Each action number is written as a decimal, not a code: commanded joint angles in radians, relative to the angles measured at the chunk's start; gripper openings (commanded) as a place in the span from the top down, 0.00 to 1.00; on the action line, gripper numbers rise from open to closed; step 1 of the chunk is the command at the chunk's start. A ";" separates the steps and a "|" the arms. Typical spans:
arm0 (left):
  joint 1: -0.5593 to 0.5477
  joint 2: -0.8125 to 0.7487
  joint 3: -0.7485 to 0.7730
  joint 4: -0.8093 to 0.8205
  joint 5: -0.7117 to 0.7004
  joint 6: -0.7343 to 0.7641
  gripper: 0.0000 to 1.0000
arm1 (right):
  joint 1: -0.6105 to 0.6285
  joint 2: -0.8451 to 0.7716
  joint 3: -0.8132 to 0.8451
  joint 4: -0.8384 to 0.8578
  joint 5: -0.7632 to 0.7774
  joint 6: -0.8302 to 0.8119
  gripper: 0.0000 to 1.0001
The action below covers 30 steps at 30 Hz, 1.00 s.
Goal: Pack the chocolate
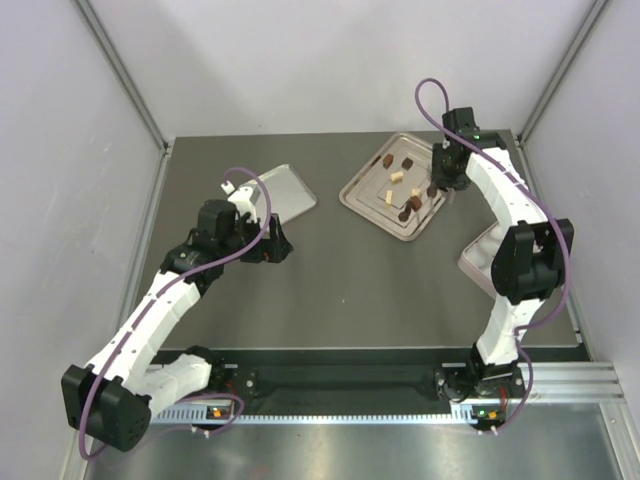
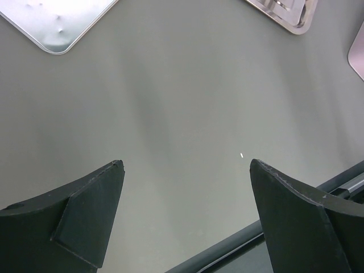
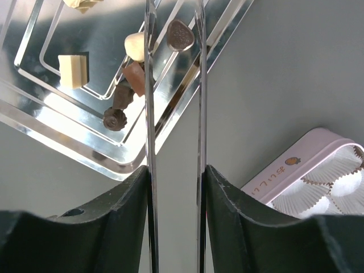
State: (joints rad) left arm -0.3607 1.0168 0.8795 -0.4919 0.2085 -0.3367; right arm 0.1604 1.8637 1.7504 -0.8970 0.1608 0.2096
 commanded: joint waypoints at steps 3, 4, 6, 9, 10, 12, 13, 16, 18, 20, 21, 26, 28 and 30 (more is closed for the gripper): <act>0.000 -0.024 0.001 0.027 0.002 0.016 0.03 | -0.012 -0.037 0.011 0.000 0.009 -0.010 0.57; 0.000 -0.027 0.001 0.026 0.002 0.016 0.03 | -0.010 -0.034 0.006 0.000 0.011 -0.015 0.57; 0.000 -0.024 0.001 0.026 0.002 0.016 0.03 | -0.012 -0.026 -0.011 0.001 0.008 -0.013 0.57; 0.000 -0.029 0.001 0.026 -0.001 0.016 0.03 | -0.010 -0.028 -0.041 0.010 0.011 -0.015 0.57; 0.000 -0.029 -0.001 0.023 -0.001 0.018 0.03 | -0.012 -0.029 -0.051 0.013 0.009 -0.015 0.57; 0.000 -0.027 -0.001 0.024 -0.001 0.018 0.03 | -0.012 -0.031 -0.071 0.024 0.011 -0.015 0.57; 0.000 -0.029 -0.001 0.024 0.002 0.018 0.03 | -0.010 -0.029 -0.075 0.029 0.013 -0.012 0.57; 0.000 -0.026 0.001 0.026 0.002 0.018 0.03 | -0.012 -0.026 -0.095 0.041 0.003 -0.010 0.57; 0.000 -0.024 0.001 0.026 0.000 0.018 0.03 | -0.012 -0.026 -0.111 0.053 -0.003 -0.009 0.56; 0.000 -0.026 -0.001 0.024 -0.001 0.018 0.03 | -0.010 -0.023 -0.118 0.059 -0.012 -0.009 0.57; 0.000 -0.026 -0.001 0.026 -0.001 0.018 0.03 | -0.013 -0.023 -0.121 0.064 -0.014 -0.009 0.57; 0.000 -0.021 0.001 0.024 -0.001 0.018 0.03 | -0.013 -0.009 -0.112 0.076 -0.020 -0.009 0.57; 0.000 -0.021 0.001 0.024 -0.003 0.018 0.03 | -0.015 0.003 -0.108 0.075 -0.023 -0.007 0.57; 0.000 -0.021 0.001 0.024 -0.006 0.018 0.03 | -0.015 0.009 -0.101 0.075 -0.027 -0.007 0.57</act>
State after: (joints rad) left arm -0.3607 1.0161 0.8787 -0.4919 0.2085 -0.3367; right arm 0.1604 1.8664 1.6291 -0.8654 0.1463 0.2043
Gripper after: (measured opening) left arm 0.969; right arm 0.438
